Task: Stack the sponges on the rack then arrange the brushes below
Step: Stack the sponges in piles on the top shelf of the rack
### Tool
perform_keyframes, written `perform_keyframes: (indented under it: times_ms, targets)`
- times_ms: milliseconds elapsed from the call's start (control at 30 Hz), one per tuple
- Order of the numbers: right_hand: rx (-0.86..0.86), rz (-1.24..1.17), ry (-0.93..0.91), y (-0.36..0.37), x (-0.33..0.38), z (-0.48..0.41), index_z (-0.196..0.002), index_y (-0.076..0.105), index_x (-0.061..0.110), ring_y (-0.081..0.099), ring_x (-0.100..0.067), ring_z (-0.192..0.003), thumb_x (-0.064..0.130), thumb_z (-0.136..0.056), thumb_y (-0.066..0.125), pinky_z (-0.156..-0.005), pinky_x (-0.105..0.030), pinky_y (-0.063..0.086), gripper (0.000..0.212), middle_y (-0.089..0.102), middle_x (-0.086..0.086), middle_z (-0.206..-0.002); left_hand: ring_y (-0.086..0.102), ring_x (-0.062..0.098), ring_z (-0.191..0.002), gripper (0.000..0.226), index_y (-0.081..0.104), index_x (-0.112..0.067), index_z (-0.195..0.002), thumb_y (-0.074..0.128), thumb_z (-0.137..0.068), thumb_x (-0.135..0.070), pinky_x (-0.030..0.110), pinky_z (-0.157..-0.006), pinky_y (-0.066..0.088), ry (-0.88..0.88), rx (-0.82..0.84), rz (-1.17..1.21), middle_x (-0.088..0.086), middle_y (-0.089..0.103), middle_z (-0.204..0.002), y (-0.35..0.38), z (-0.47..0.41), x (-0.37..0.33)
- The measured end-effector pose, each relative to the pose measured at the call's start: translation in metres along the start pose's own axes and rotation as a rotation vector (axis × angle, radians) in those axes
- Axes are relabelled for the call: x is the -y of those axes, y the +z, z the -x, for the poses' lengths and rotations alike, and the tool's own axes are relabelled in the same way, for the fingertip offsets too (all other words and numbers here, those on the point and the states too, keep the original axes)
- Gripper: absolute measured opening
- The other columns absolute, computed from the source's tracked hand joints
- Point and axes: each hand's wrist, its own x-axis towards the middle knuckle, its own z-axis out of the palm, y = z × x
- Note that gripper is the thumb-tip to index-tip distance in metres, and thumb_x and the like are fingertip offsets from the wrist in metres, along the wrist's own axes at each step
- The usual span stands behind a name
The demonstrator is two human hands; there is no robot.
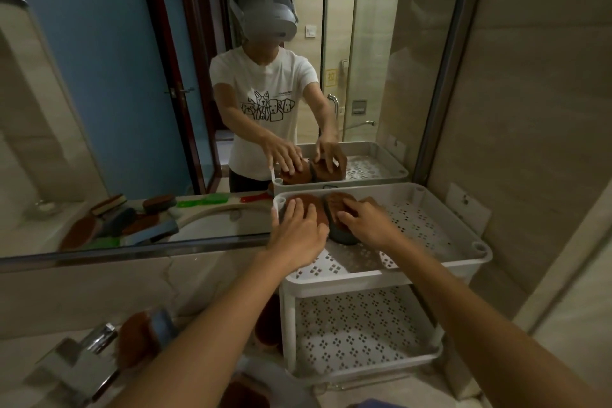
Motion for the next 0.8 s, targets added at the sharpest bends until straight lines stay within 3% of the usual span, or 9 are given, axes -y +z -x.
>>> perform_keyframes:
  times_ms: [100,233,400,567,700,800]
  targets:
    - [-0.003,-0.023,-0.006,0.005,0.002,-0.004,-0.114,0.060,0.008,0.056,-0.032,-0.103,0.029,-0.100,0.037,-0.087,-0.033,0.040,0.034,0.061,-0.019,-0.114,-0.002,0.022,-0.148,0.054,0.008,-0.011,-0.150,0.017,-0.100,-0.030,0.044,-0.118,-0.004,-0.012,-0.007,0.016,0.011,0.001,-0.159,-0.001,-0.001,0.001]
    - [0.006,-0.260,0.032,-0.002,0.004,0.004,-0.117,0.063,0.008,0.054,-0.028,-0.112,0.033,-0.100,0.032,-0.097,-0.035,0.038,0.043,0.060,-0.016,-0.125,-0.003,0.023,-0.148,0.053,0.007,-0.011,-0.150,0.016,-0.101,-0.031,0.044,-0.120,-0.003,-0.022,-0.007,-0.004,0.011,0.000,-0.159,0.002,-0.003,0.000]
    - [0.065,0.121,0.020,0.001,0.006,0.005,-0.142,0.035,0.011,0.034,-0.036,-0.129,0.026,-0.100,0.031,-0.107,-0.038,0.027,0.045,0.034,-0.020,-0.146,-0.004,0.023,-0.148,0.053,0.006,-0.011,-0.150,0.014,-0.102,-0.030,0.043,-0.120,-0.003,-0.014,0.009,-0.052,0.012,-0.001,-0.159,0.003,-0.005,-0.001]
    - [0.024,0.283,0.017,0.007,0.006,0.006,-0.144,0.031,0.019,0.037,-0.038,-0.126,0.034,-0.101,0.026,-0.105,-0.042,0.031,0.046,0.038,-0.019,-0.142,-0.002,0.025,-0.147,0.053,0.005,-0.007,-0.149,0.015,-0.102,-0.028,0.041,-0.121,0.000,-0.002,0.042,-0.054,0.015,0.000,-0.159,0.000,-0.008,0.001]
    - [-0.031,0.252,0.026,0.001,0.003,0.008,-0.141,0.034,0.026,0.038,-0.037,-0.127,0.041,-0.100,0.024,-0.108,-0.047,0.029,0.045,0.043,-0.018,-0.140,0.007,0.026,-0.147,0.057,0.006,-0.008,-0.150,0.021,-0.102,-0.034,0.039,-0.119,0.010,-0.029,-0.048,0.216,0.014,0.009,-0.158,-0.003,-0.006,0.004]
    - [-0.164,0.141,0.013,0.000,0.012,0.014,-0.139,0.036,0.018,0.039,-0.035,-0.128,0.034,-0.098,0.031,-0.109,-0.047,0.030,0.044,0.044,-0.018,-0.138,0.011,0.028,-0.146,0.056,0.005,-0.013,-0.150,0.023,-0.102,-0.034,0.040,-0.116,0.017,-0.064,-0.107,0.422,0.012,0.010,-0.158,-0.013,0.000,0.004]
